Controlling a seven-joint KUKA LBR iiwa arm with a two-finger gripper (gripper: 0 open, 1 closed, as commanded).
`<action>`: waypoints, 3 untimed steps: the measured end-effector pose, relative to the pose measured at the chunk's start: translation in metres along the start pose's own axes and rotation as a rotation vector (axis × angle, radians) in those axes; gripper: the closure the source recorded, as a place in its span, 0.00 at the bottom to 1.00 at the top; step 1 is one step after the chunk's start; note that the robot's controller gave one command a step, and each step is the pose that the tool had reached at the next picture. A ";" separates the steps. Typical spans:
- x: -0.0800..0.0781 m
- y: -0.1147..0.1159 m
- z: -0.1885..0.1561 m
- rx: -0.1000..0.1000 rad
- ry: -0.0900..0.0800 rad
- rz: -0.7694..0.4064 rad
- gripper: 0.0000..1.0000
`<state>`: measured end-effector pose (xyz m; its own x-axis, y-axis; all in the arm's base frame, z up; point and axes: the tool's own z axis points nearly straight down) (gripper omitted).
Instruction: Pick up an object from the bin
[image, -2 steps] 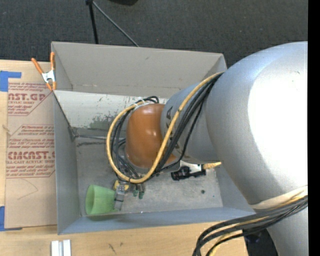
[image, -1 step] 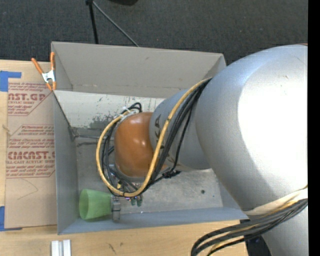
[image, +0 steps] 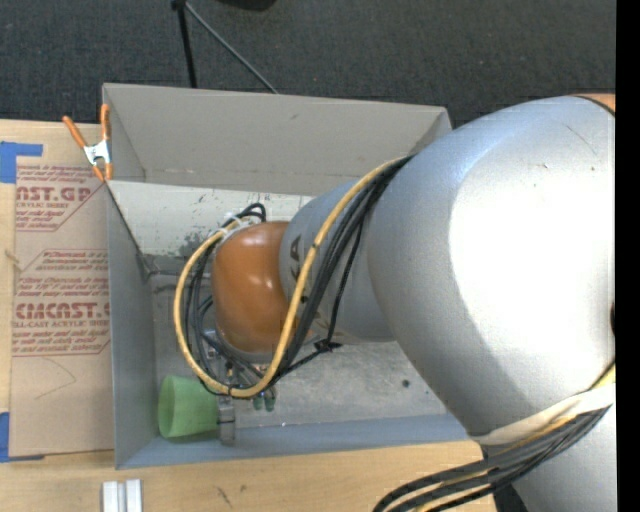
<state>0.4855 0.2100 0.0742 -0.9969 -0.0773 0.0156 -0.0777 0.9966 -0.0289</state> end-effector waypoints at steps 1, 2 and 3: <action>0.002 0.000 0.000 0.005 0.012 -0.005 1.00; -0.007 0.023 -0.103 -0.032 -0.024 0.023 1.00; 0.004 0.028 -0.101 -0.033 -0.008 0.480 1.00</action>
Offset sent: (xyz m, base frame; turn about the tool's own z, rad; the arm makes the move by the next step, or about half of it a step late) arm 0.0000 0.0000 0.0000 0.0000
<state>0.4803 0.2406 0.1740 -0.9203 0.3913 0.0003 0.3913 0.9203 0.0006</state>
